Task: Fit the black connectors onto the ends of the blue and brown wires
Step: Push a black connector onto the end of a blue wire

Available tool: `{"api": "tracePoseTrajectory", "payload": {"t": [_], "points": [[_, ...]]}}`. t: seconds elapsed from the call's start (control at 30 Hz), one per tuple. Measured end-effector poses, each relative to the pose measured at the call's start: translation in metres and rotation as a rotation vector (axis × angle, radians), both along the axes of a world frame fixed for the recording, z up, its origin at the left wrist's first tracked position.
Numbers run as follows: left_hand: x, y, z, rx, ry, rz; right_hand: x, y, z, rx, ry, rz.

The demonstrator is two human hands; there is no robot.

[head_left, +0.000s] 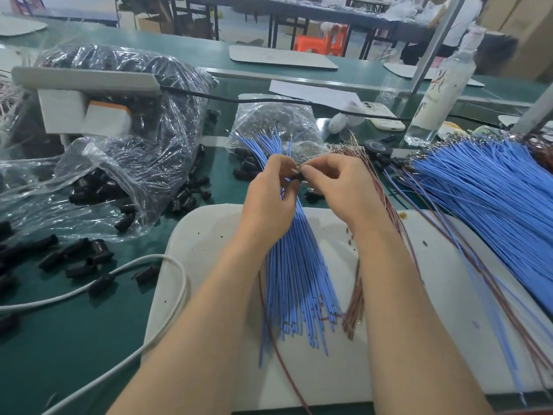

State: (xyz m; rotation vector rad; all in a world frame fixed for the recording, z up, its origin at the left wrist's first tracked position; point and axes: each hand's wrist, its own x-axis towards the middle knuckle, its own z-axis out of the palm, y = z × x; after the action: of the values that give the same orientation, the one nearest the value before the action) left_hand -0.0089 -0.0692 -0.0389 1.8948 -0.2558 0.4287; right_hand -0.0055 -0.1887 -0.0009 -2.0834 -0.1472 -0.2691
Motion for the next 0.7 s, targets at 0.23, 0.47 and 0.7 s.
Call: {"api": "tracePoseTrajectory", "payload": {"t": [0.23, 0.47, 0.7], "points": [[0.000, 0.004, 0.004, 0.121, 0.028, -0.079, -0.001, -0.009, -0.010, -0.011, -0.034, -0.067], [0.002, 0.008, 0.001, 0.114, 0.076, 0.104, 0.010, -0.026, -0.018, -0.029, -0.115, -0.484], [0.001, 0.009, 0.003, -0.062, 0.054, 0.174, 0.010, -0.027, -0.029, -0.233, 0.050, -0.414]]}}
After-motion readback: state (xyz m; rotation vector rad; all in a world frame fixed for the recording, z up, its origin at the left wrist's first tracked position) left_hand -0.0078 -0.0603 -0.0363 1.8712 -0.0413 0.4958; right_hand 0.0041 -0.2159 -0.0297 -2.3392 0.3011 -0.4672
